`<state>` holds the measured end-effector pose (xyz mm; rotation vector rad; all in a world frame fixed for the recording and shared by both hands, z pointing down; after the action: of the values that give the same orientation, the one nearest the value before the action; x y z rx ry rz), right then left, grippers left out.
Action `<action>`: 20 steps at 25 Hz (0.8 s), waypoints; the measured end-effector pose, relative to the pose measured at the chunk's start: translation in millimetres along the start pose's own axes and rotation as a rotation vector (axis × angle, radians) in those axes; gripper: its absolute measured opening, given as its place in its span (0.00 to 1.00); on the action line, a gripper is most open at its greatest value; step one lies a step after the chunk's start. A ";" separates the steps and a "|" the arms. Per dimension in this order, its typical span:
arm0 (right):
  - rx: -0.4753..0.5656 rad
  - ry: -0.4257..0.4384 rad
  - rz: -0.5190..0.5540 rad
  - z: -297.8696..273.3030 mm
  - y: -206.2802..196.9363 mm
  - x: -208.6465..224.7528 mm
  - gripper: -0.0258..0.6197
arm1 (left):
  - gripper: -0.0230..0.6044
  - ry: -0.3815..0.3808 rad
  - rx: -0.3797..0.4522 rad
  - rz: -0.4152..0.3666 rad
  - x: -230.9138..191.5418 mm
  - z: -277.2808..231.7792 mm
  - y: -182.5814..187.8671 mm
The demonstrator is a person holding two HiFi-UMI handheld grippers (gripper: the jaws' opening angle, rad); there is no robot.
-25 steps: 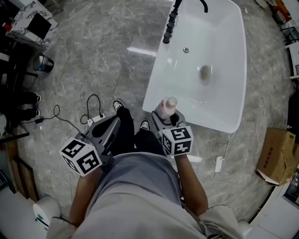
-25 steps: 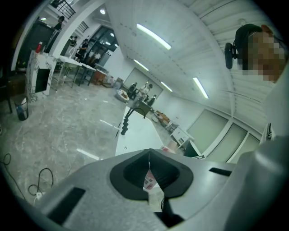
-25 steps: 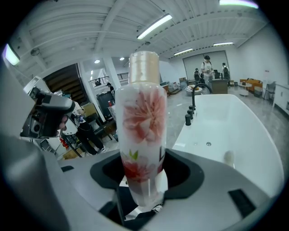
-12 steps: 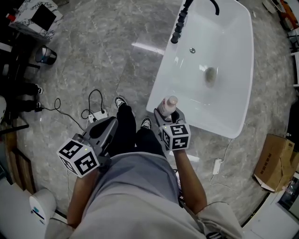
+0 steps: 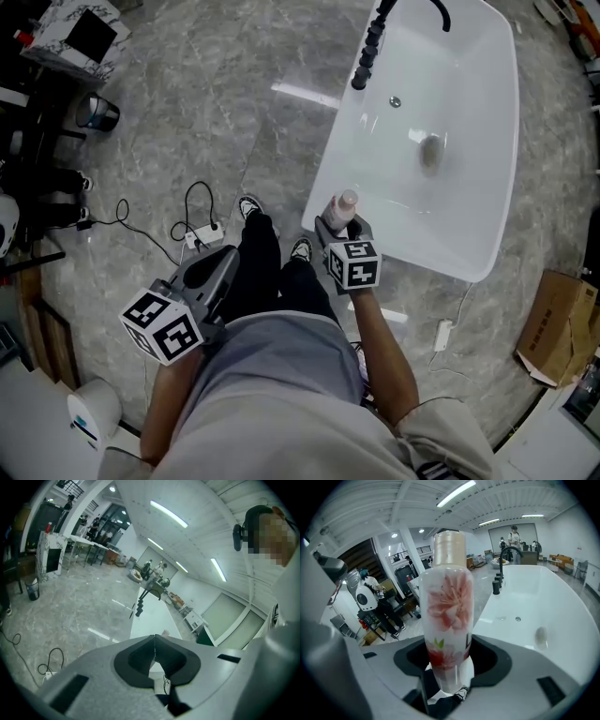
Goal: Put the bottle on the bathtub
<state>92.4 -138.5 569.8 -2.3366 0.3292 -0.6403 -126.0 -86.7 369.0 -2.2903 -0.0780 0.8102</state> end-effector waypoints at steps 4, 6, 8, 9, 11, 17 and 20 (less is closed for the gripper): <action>-0.002 0.000 0.012 -14.0 0.3 6.2 0.40 | 0.05 0.012 -0.013 0.012 -3.6 0.4 0.5; -0.009 -0.003 0.013 -21.6 -0.4 9.3 0.40 | 0.05 0.019 -0.023 0.012 -6.3 0.5 0.2; -0.022 -0.006 0.014 -29.9 -1.1 12.7 0.40 | 0.05 0.027 -0.032 0.008 -8.6 0.7 0.4; -0.027 -0.008 0.012 -34.7 -0.9 14.9 0.40 | 0.05 0.031 -0.035 0.004 -9.8 0.7 1.3; -0.025 -0.021 0.005 -43.2 -0.4 19.4 0.40 | 0.05 0.032 -0.039 0.000 -12.9 0.2 2.1; 0.008 -0.072 0.000 -61.0 2.3 27.2 0.40 | 0.05 0.044 -0.058 -0.001 -23.2 2.1 4.0; 0.016 -0.088 -0.003 -70.3 4.9 31.4 0.40 | 0.05 0.051 -0.068 -0.028 -27.0 1.9 7.5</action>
<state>81.5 -193.2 623.0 -2.3418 0.2796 -0.5372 -150.0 -98.5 377.5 -2.3674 -0.1157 0.7456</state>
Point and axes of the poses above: the fingertips, and each gripper's own axes: z backward along the fingers, x to its right, y out of its top, the point moved 5 cm from there along z, backward along the fingers, and after that the axes turned 4 degrees about y, right-handed, at the moved point
